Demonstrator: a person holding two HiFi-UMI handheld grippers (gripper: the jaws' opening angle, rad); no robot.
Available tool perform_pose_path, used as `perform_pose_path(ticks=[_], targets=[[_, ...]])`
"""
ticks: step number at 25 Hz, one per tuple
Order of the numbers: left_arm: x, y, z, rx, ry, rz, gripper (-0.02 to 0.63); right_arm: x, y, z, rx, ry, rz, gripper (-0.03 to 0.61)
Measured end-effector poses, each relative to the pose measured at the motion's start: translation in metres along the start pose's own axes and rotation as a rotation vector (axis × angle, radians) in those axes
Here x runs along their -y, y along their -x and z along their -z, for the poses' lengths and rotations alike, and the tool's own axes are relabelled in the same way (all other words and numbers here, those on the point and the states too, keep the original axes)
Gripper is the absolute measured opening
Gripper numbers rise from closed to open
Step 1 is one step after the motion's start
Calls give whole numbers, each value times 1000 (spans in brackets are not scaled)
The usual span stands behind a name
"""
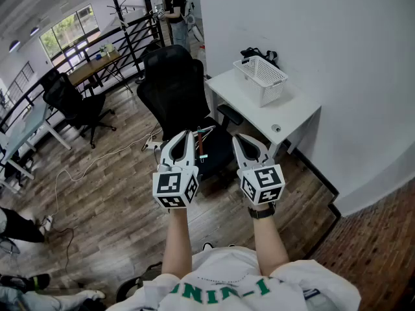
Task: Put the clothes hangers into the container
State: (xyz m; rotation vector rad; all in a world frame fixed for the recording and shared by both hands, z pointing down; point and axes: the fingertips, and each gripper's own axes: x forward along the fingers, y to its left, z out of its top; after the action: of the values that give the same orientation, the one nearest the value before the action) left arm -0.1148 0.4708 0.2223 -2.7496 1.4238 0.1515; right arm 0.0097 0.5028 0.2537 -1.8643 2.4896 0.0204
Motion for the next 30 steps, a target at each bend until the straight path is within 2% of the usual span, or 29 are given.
perform_pose_path(ticks=[7, 12, 18, 24, 30], targets=[[33, -14, 5, -10, -38, 26, 14, 24, 20, 1, 4, -46, 6, 28], [57, -25, 20, -31, -47, 43, 14, 49, 33, 10, -5, -39, 54, 28], [64, -53, 32, -56, -56, 63, 14, 72, 18, 18, -21, -55, 47, 28], [29, -106, 68, -77, -43, 68, 14, 81, -45, 55, -80, -49, -5, 28], [-33, -223, 76, -38, -29, 84, 14, 123, -169, 56, -92, -9, -22, 28]])
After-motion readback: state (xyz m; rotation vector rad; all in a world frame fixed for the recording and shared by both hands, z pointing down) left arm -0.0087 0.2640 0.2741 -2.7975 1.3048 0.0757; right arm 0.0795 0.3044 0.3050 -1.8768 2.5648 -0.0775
